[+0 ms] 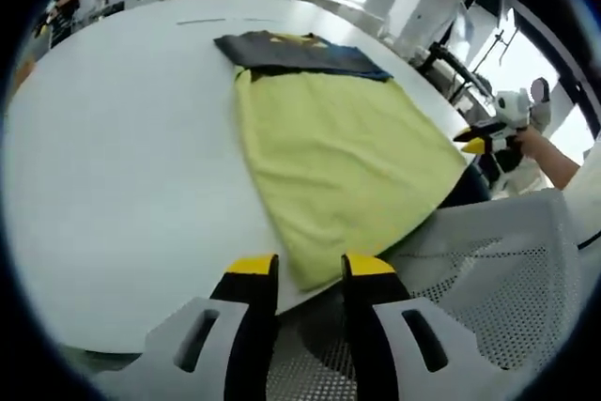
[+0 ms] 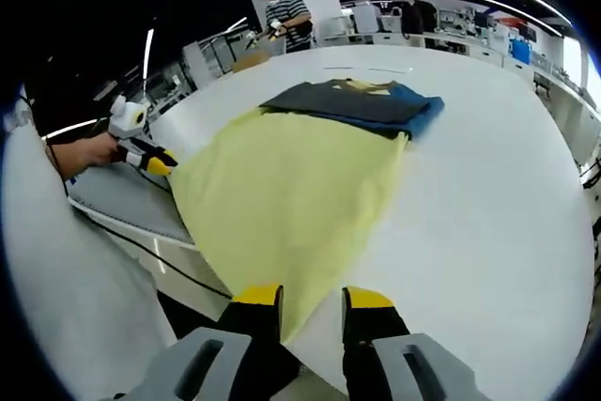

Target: Fold the garment on the visible template until the final outline fits inside the template.

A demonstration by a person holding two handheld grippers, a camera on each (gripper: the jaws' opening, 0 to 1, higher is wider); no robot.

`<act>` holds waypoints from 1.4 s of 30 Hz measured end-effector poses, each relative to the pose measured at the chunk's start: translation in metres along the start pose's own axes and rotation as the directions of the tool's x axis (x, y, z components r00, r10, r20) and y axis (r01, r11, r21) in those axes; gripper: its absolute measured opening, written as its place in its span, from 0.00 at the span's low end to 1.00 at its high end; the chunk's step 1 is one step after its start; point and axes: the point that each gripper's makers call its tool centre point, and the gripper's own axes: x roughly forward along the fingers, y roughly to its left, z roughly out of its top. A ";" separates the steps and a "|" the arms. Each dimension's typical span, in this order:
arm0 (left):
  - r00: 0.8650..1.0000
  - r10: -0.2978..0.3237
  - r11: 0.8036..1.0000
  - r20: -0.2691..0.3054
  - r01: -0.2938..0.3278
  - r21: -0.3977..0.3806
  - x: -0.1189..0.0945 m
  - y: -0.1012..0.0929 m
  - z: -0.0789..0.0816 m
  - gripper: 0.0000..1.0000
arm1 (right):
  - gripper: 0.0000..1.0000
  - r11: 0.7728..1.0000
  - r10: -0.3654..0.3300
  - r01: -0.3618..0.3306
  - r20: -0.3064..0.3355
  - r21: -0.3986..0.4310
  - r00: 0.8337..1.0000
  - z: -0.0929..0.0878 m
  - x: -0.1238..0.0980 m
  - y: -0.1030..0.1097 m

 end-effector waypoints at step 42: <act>0.998 -0.026 1.000 -0.053 0.026 -0.003 0.001 0.001 -0.011 0.00 | 0.00 0.999 0.032 -0.033 -0.032 -0.037 0.999 -0.019 -0.005 0.011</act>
